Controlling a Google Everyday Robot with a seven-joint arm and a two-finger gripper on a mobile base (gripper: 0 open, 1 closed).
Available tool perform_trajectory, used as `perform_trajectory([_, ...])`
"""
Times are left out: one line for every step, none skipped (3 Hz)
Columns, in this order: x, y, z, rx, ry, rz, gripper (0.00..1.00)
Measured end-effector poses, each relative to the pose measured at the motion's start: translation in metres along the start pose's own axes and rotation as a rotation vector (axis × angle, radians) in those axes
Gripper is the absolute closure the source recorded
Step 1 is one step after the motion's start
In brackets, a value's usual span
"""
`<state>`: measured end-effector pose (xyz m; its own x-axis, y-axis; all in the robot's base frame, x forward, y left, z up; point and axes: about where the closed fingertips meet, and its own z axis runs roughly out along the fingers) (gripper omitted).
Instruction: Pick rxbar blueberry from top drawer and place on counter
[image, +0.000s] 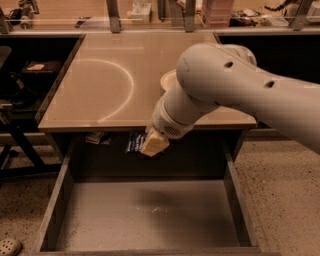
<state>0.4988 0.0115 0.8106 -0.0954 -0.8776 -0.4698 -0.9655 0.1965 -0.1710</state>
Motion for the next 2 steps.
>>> perform_trajectory([-0.020, -0.024, -0.022, 0.022, 0.003, -0.041, 1.00])
perform_trajectory([-0.042, -0.049, -0.027, 0.011, -0.021, -0.069, 1.00])
